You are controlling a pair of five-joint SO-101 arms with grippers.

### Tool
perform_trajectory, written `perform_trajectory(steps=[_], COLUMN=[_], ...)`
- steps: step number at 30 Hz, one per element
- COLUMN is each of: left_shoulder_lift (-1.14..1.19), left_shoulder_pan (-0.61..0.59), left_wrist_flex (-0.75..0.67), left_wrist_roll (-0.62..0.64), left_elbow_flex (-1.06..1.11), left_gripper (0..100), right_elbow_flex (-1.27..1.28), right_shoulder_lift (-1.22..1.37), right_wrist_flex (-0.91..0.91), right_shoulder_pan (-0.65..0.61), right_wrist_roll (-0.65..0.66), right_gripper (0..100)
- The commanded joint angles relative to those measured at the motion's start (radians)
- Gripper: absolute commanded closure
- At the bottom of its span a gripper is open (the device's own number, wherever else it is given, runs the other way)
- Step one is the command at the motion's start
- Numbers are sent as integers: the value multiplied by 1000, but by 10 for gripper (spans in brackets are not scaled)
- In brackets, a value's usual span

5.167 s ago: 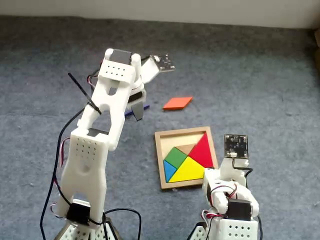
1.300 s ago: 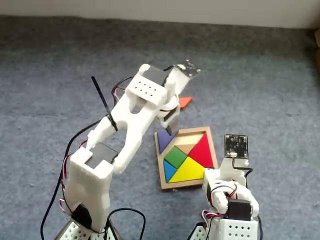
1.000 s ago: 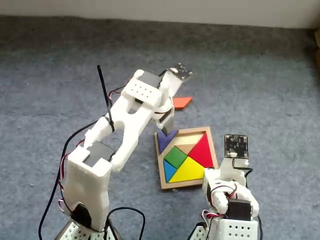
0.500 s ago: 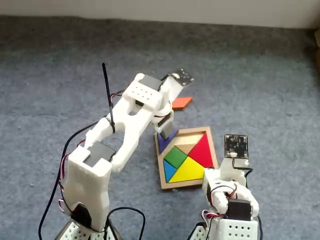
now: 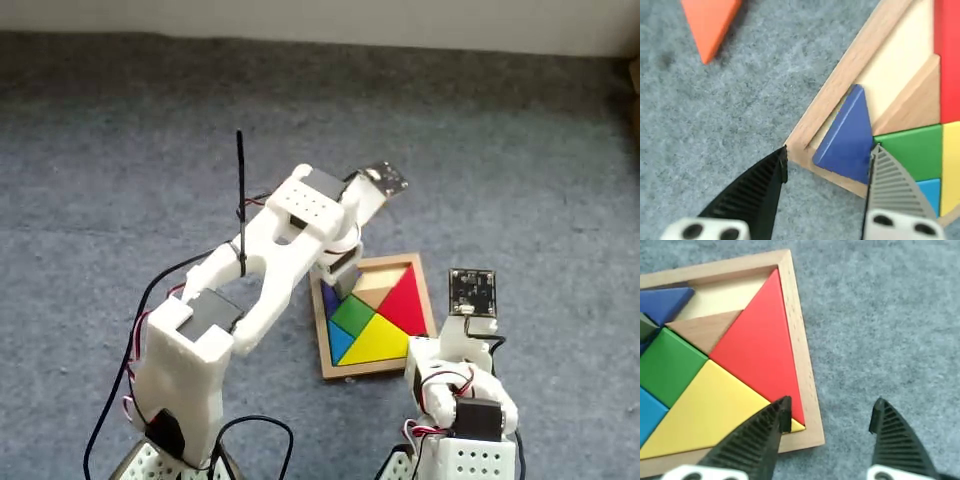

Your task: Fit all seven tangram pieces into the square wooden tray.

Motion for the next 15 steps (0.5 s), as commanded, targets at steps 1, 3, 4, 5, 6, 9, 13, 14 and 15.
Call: perform_trajectory(steps=[1,3,4,5,6,9,13,14,15], left_shoulder_lift=[-5,-4,-4,-5,-12,-19,-116,-147,-171], left_shoulder_pan=[25,24,24,24,24,24,16,8,2], left_wrist_flex=[-41,-54,-54,-54,-48,-43,-29,-29,-31], left_wrist_roll=[-5,-5,-5,-5,-5,-2,37,37,40], left_elbow_flex=[2,4,4,4,2,-8,4,5,7], left_gripper=[741,741,741,741,741,742,742,742,742], right_elbow_flex=[104,104,104,104,104,104,104,104,104], right_shoulder_lift=[-8,-8,-8,-8,-8,-8,-8,-8,-8], right_wrist_flex=[7,7,7,7,7,7,7,7,7], right_shoulder_pan=[10,10,10,10,10,10,10,10,10], right_wrist_roll=[11,11,11,11,11,11,11,11,11], right_gripper=[746,746,746,746,746,746,746,746,746])
